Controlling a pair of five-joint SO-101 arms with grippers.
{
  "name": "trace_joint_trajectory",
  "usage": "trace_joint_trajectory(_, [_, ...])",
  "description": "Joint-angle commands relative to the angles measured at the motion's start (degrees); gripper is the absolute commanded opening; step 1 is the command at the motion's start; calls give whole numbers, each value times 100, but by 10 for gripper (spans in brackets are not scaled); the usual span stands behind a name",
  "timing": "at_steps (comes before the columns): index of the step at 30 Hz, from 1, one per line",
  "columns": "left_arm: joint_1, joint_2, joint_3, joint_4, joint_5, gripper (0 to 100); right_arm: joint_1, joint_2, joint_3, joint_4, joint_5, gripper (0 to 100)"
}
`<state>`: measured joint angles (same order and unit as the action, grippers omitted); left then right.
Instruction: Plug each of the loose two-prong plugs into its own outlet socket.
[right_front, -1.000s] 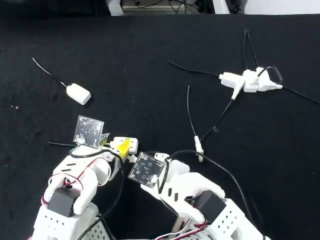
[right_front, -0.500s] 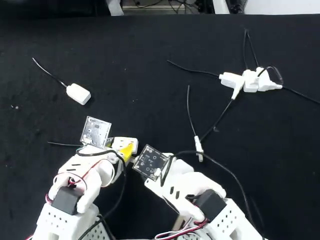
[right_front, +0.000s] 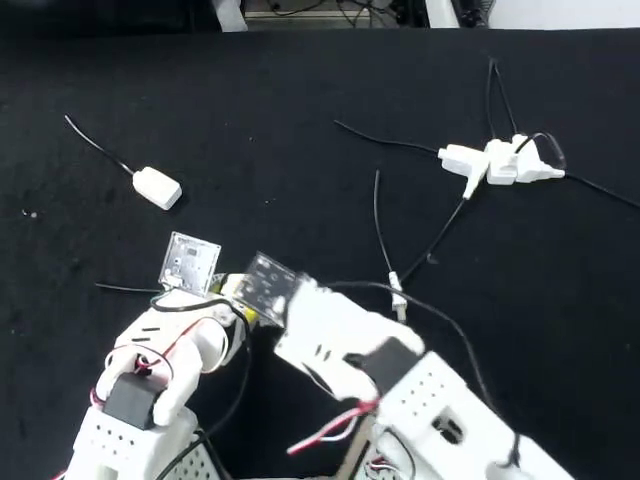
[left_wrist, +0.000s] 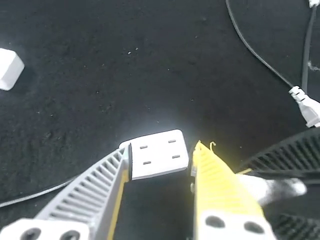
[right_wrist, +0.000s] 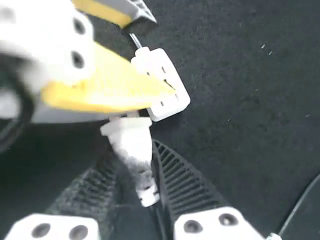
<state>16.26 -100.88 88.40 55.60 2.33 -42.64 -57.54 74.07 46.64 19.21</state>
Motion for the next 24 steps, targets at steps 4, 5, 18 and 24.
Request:
trace_joint_trajectory(4, [-224,229,4,-237,-35,210,185,1033,-453,-484,-62,11])
trace_joint_trajectory(5, [-224,404,13,-387,-35,210,229,1086,-505,-466,-79,11])
trace_joint_trajectory(18, [-268,4879,-936,-2884,501,206,1099,1156,-514,-615,26,11])
trace_joint_trajectory(24, [-224,5574,-1007,-3455,624,207,1257,1156,277,-1503,923,11])
